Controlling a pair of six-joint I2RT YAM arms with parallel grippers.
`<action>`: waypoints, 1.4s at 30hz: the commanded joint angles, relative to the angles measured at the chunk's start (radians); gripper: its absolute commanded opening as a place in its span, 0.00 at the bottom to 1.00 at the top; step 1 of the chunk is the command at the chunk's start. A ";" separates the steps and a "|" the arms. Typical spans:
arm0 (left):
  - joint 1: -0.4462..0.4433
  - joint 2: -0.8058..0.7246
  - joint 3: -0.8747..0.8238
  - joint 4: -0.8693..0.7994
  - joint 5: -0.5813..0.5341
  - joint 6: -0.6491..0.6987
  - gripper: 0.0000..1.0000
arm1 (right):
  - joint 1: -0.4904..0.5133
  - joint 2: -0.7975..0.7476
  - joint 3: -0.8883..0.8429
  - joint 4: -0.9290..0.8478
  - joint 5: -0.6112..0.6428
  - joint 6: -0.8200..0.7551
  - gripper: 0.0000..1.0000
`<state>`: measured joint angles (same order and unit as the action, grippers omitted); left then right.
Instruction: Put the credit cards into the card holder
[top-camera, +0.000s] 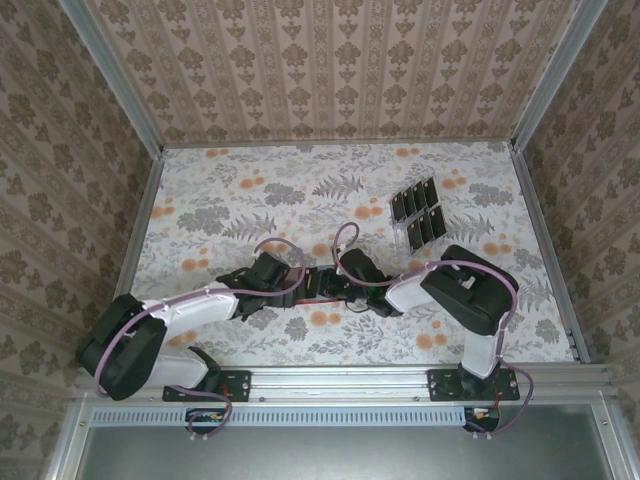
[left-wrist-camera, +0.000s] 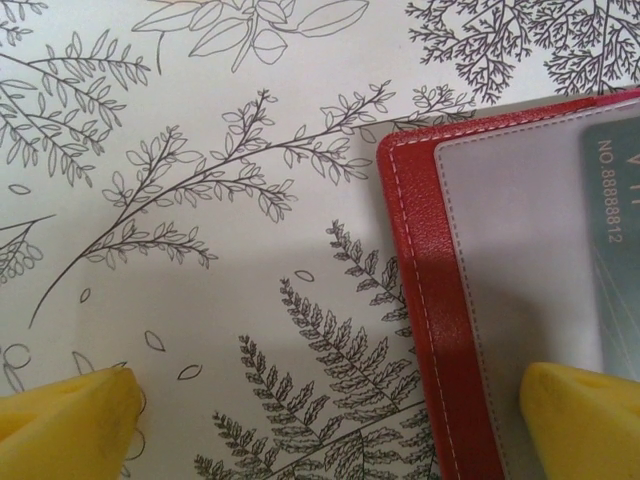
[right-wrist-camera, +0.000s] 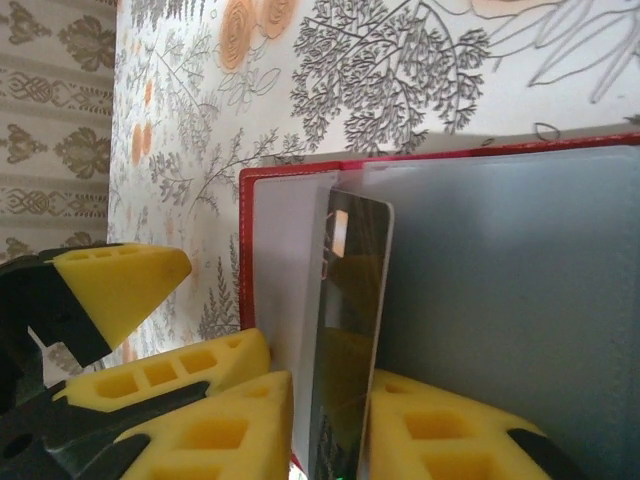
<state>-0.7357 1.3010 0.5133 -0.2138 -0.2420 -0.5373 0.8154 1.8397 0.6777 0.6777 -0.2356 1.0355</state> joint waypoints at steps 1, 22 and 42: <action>0.020 -0.041 0.031 -0.047 0.010 -0.036 1.00 | -0.002 -0.034 0.020 -0.200 0.021 -0.053 0.34; 0.121 -0.015 0.030 -0.080 0.048 -0.084 1.00 | -0.003 -0.018 0.250 -0.583 0.070 -0.176 0.48; 0.122 0.070 0.034 -0.035 0.069 -0.082 0.99 | 0.022 0.052 0.360 -0.631 0.036 -0.193 0.48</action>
<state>-0.6201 1.3384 0.5400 -0.2699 -0.2134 -0.6067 0.8227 1.8683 1.0084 0.0853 -0.1886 0.8612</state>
